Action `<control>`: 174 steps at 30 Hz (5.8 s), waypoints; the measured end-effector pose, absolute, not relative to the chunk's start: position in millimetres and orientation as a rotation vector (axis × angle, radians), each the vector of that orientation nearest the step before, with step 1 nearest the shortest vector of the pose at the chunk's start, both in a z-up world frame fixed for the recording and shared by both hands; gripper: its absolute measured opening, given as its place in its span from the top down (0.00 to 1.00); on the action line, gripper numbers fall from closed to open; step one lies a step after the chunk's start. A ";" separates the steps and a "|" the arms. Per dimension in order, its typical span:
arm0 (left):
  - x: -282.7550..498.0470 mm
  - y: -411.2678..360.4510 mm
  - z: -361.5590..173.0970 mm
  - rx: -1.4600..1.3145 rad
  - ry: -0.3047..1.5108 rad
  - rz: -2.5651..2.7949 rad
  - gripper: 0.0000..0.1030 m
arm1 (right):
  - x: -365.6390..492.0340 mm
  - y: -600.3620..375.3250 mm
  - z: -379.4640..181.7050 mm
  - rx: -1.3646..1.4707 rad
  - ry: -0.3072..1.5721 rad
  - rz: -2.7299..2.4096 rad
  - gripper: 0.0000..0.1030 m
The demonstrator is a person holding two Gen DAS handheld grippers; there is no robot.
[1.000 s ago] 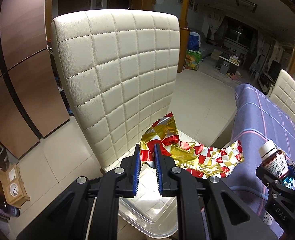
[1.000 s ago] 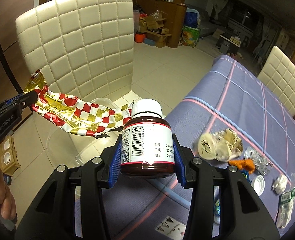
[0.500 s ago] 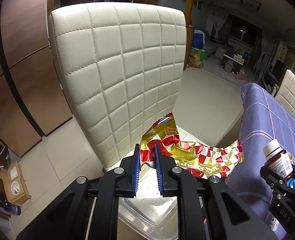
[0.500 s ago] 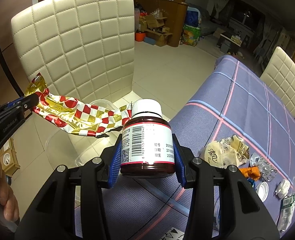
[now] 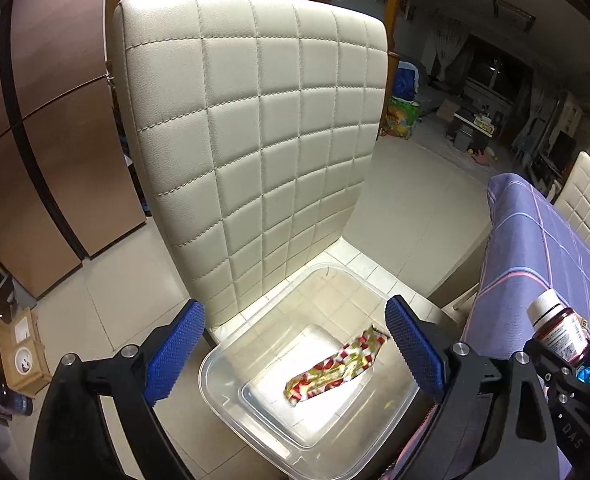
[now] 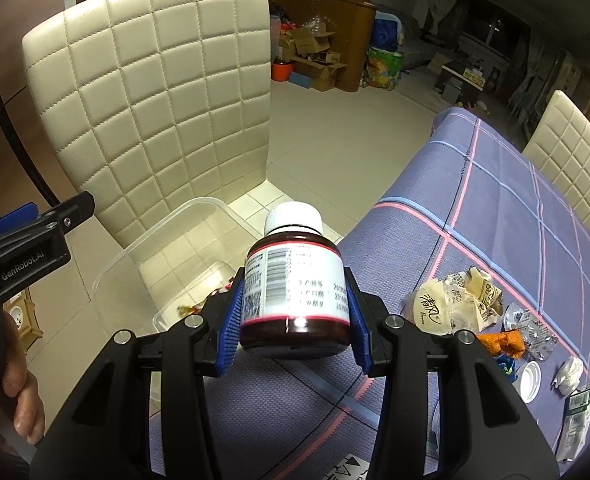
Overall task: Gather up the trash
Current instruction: 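Open the left tool over the bin while the right tool releases the bottle into it, then move both open tools back over the table, then grasp the blue foil wrapper with the left tool while the right tool grasps the paper strip, then carry both items over the bin and open both tools to drop them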
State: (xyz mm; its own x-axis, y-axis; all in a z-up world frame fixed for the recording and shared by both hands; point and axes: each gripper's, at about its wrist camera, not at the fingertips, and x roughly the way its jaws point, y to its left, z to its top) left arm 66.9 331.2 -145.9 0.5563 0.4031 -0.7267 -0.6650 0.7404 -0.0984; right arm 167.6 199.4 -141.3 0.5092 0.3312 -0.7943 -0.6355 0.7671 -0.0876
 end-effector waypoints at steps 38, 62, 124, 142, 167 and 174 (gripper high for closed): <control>57.5 315.5 -130.9 -0.354 0.730 0.627 0.13 | 152.0 176.4 -127.0 -0.370 0.806 0.569 0.36; 78.9 125.5 -112.9 -0.155 0.776 0.276 0.13 | 122.6 -23.5 -117.8 -0.190 0.808 0.277 0.33; 128.9 59.4 -115.8 -0.052 0.782 0.066 0.72 | 135.6 -72.9 -143.2 -0.067 0.844 0.347 0.96; 78.7 103.8 -95.9 -0.093 0.703 0.148 0.72 | 95.6 -30.1 -103.1 -0.147 0.712 0.402 0.98; 42.6 220.6 -99.0 -0.148 0.675 0.408 0.72 | 104.3 110.6 -92.7 -0.292 0.682 0.620 0.98; 44.4 253.5 -113.9 -0.197 0.713 0.457 0.72 | 109.8 143.2 -98.2 -0.328 0.688 0.668 0.98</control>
